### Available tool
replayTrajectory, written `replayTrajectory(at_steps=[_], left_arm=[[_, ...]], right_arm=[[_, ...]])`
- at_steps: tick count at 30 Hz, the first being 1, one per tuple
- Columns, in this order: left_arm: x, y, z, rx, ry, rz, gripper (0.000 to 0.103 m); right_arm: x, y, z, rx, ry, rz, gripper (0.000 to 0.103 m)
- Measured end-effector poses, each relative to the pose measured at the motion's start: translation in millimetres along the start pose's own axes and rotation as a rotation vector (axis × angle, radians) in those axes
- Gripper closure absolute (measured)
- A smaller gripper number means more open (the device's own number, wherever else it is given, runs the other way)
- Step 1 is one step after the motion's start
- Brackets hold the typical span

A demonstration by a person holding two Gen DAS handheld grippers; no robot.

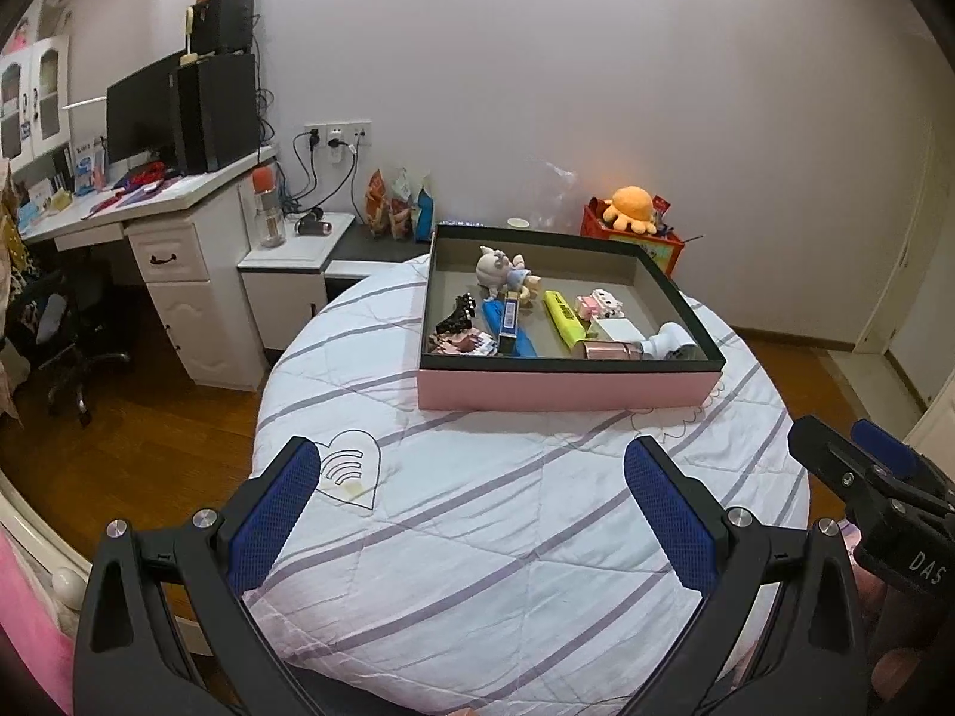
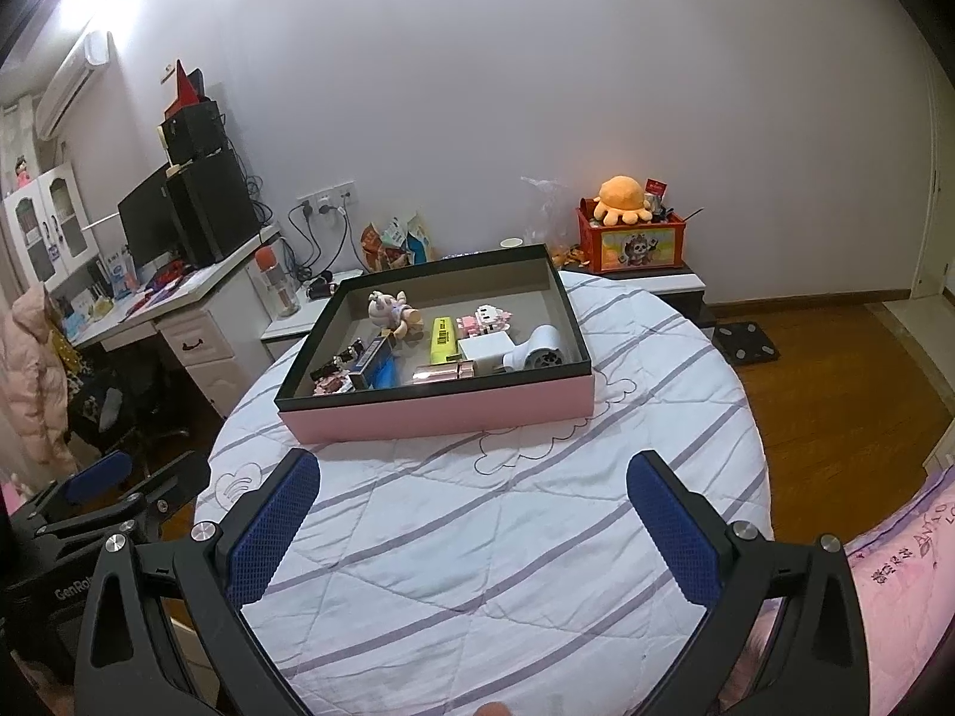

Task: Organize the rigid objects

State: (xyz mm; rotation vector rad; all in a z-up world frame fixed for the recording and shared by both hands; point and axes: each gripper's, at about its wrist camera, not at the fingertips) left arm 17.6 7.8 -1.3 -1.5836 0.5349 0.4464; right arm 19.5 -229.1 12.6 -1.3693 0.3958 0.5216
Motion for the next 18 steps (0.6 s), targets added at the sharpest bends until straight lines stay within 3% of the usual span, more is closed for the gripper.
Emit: replayTrajectory(at_steps=[18], left_arm=[[-2.2,-1.9,-5.0,0.029,-0.027,-0.011,0.0]], right_arm=[[-0.8,1.1,0.7,0.001,-0.02,0.004,0.0]])
Point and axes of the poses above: each gripper's, at about its wrist camera, not at the fingertips, and x roughly the way its jaws point, z to its left, y to its underside, and after that the axes turned 4 degrees about -z, right-handed
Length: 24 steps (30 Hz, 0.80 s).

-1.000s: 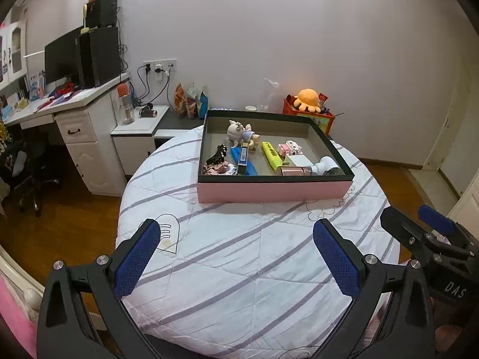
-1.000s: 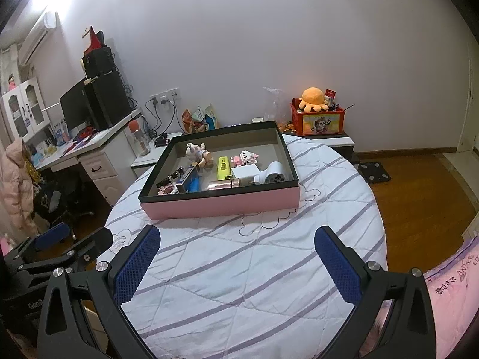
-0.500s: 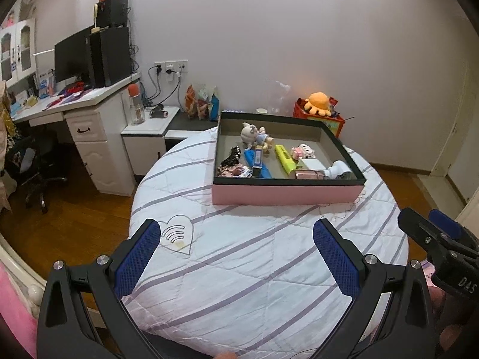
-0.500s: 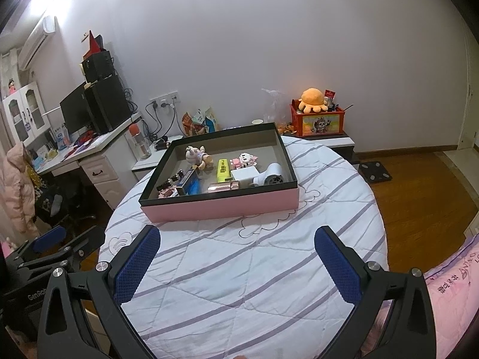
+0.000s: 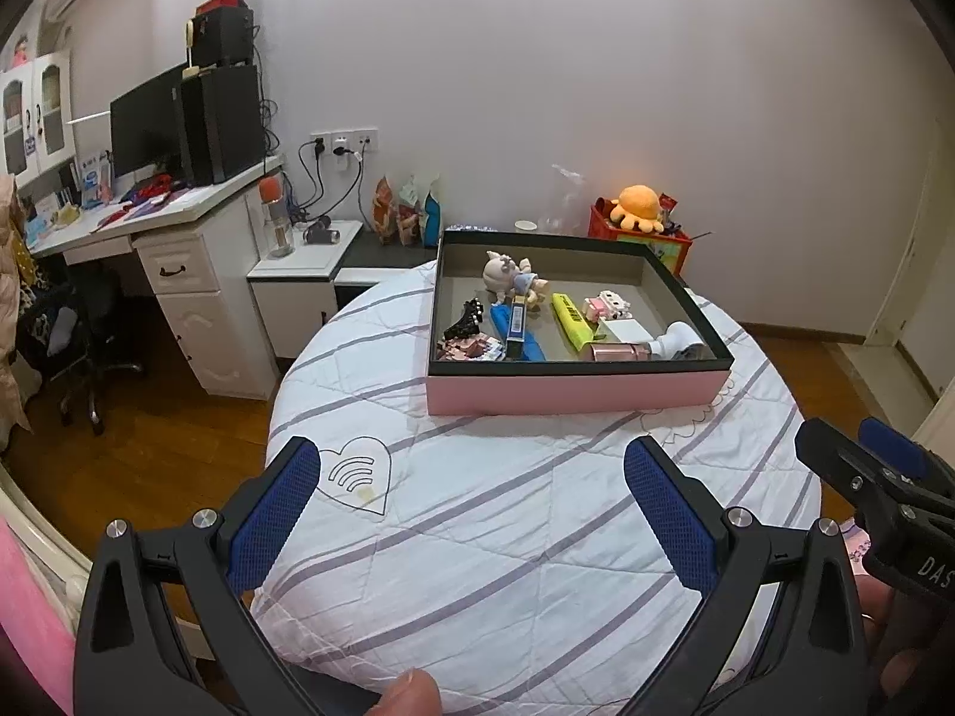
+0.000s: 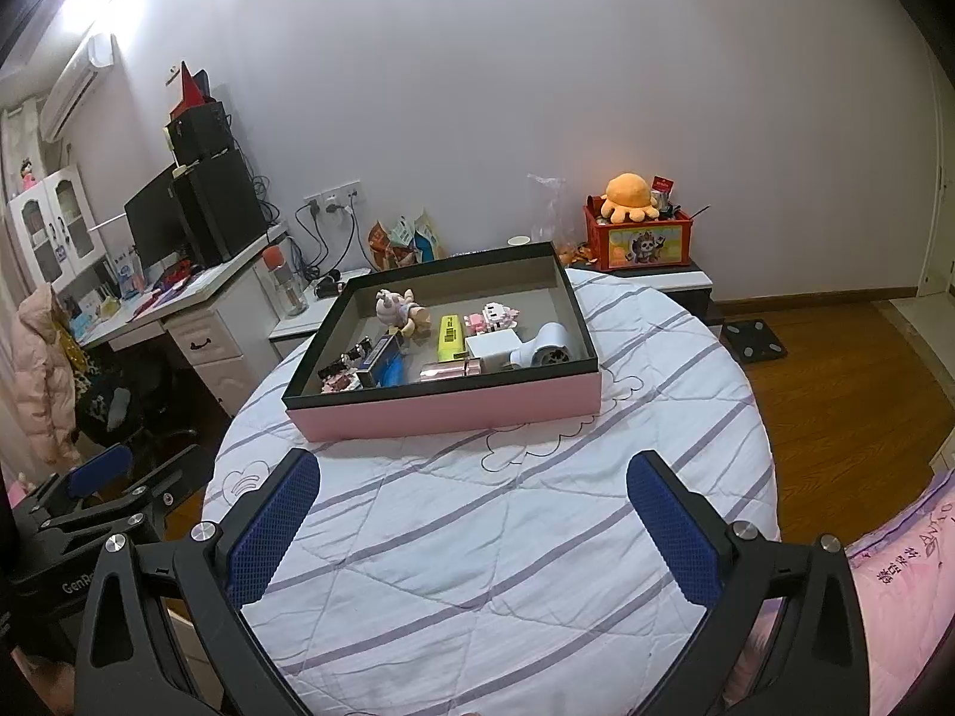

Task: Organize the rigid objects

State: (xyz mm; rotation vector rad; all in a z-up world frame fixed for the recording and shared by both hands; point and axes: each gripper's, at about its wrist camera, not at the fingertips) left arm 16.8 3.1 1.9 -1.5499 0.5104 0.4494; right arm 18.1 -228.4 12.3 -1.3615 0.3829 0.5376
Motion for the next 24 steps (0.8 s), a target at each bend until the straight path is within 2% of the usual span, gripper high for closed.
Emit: replayTrajectory(at_steps=[24], left_arm=[[-31,-10,-7,0.035,-0.022,-0.018,0.0]], right_arm=[[-36,-7,2,-0.01,-0.018,-0.066,0.0]])
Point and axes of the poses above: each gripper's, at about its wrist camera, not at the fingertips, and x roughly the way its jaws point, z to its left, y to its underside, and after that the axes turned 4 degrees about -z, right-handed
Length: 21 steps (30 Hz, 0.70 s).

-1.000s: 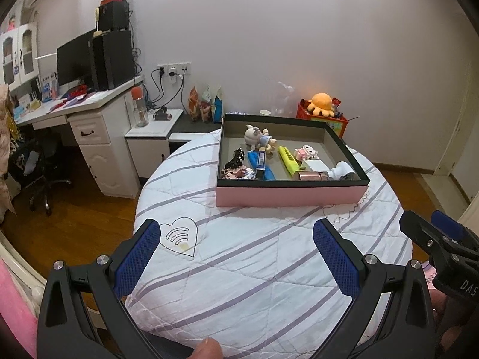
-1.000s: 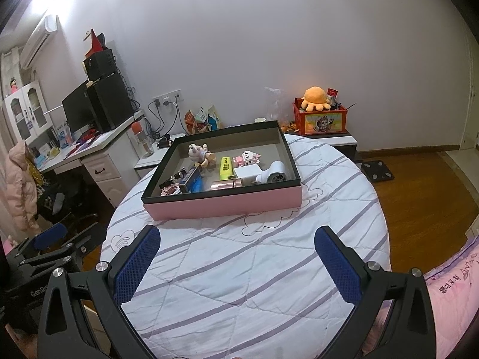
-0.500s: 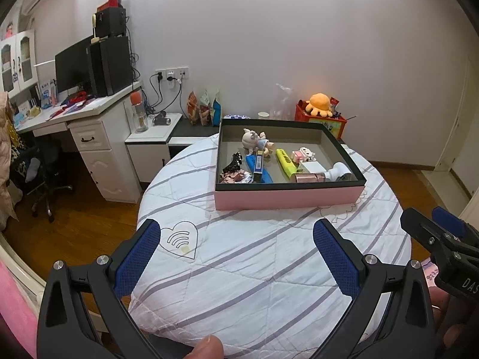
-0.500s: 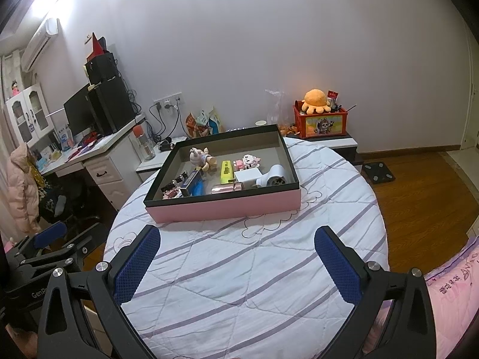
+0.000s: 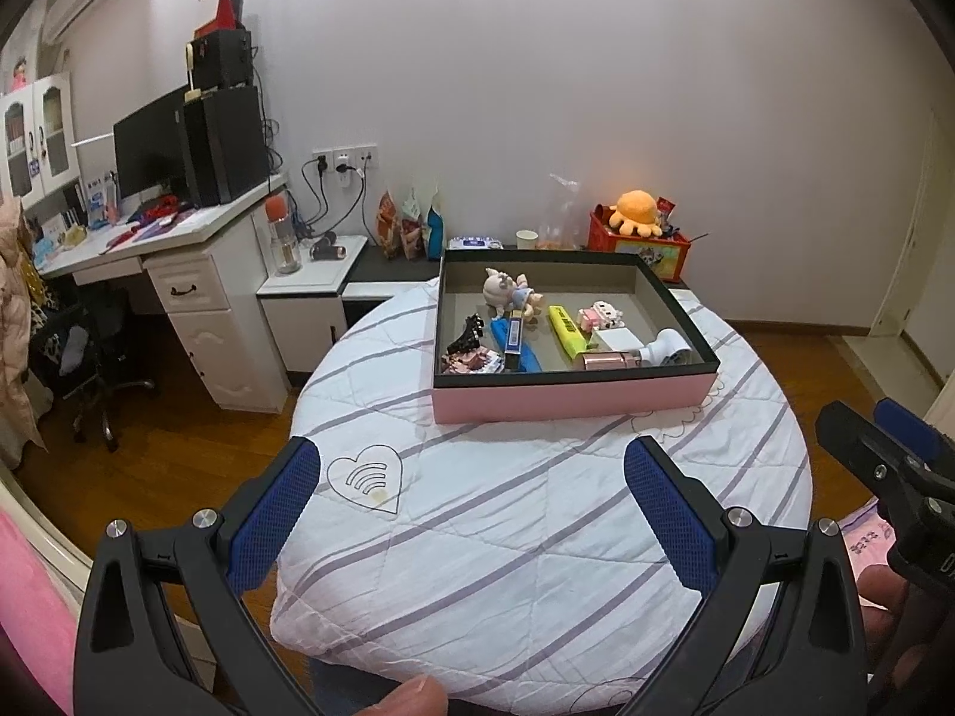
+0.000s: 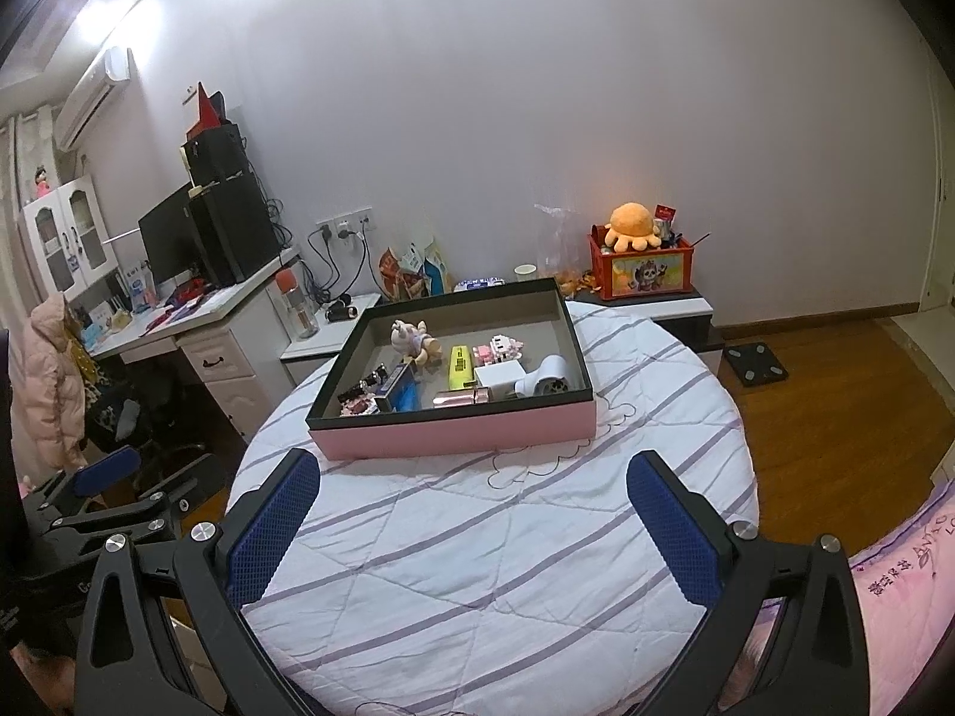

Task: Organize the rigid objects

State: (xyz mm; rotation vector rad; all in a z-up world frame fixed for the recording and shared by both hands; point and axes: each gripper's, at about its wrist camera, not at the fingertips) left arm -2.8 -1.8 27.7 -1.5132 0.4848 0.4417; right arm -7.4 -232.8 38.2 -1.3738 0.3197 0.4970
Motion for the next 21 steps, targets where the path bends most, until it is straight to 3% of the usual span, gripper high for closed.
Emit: replayTrajectory(at_steps=[21], left_arm=[[-5.8,-3.8,0.4,0.002,-0.01,-0.02,0.0]], right_arm=[[-7.2,-2.1,2.2,-0.003,-0.003,-0.009,0.0]])
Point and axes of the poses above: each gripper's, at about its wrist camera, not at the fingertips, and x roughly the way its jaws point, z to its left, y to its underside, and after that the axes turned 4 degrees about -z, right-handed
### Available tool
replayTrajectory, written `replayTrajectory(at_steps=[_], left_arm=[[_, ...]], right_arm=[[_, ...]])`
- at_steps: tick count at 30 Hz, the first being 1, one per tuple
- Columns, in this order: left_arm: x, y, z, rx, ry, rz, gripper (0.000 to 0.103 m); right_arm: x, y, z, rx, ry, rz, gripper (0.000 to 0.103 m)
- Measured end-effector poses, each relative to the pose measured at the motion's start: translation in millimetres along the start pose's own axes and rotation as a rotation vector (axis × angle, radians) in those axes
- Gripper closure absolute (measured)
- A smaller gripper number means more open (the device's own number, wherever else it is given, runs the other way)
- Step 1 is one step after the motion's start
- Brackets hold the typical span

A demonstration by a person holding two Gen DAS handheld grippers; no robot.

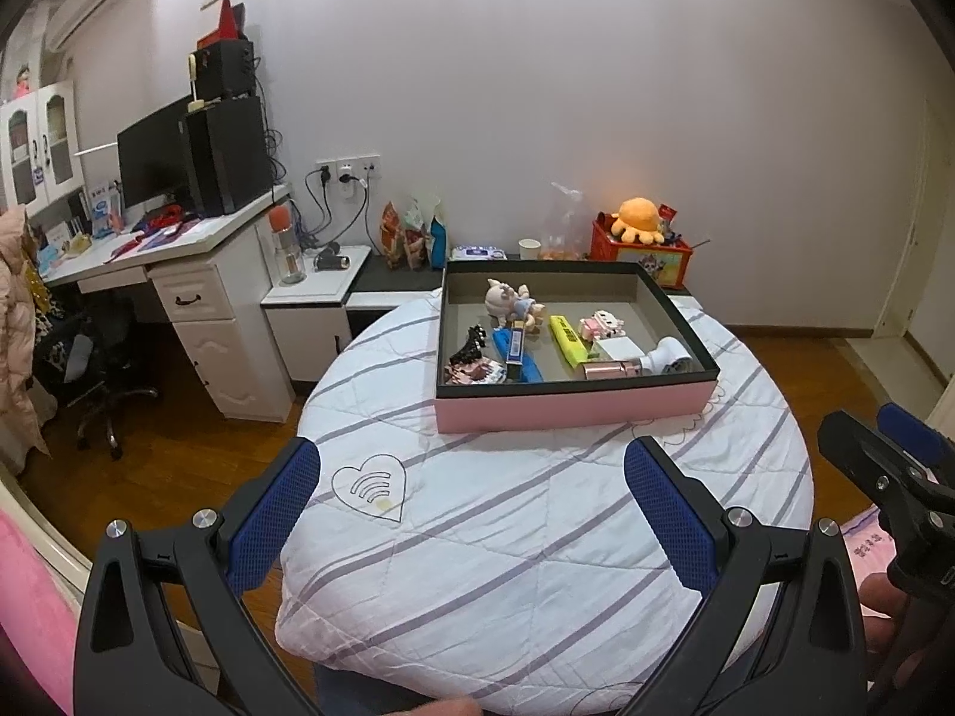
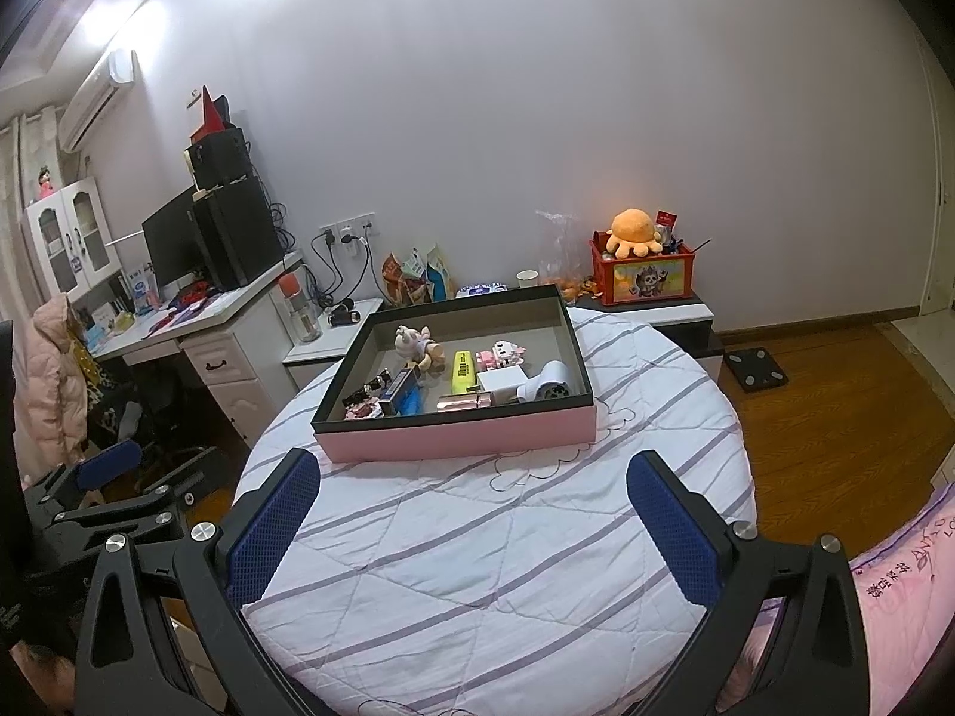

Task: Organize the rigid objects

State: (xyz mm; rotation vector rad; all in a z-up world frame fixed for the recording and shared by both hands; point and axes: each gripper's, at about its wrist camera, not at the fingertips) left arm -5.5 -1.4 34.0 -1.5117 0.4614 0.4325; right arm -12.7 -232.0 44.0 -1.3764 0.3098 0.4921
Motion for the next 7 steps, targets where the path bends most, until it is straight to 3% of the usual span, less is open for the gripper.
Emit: replayTrajectory(at_steps=[7], left_arm=[[-0.6,1.1,1.4,-0.005,0.026,-0.006,0.0]], right_arm=[[-0.2,0.0,-0.1,0.0,0.0,0.0,0.0]])
Point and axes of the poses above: each gripper's, at about its wrist camera, not at the fingertips, and x roughly the way its jaws point, z to its left, y to its underside, and after that the axes turned 4 degrees about -z, right-handed
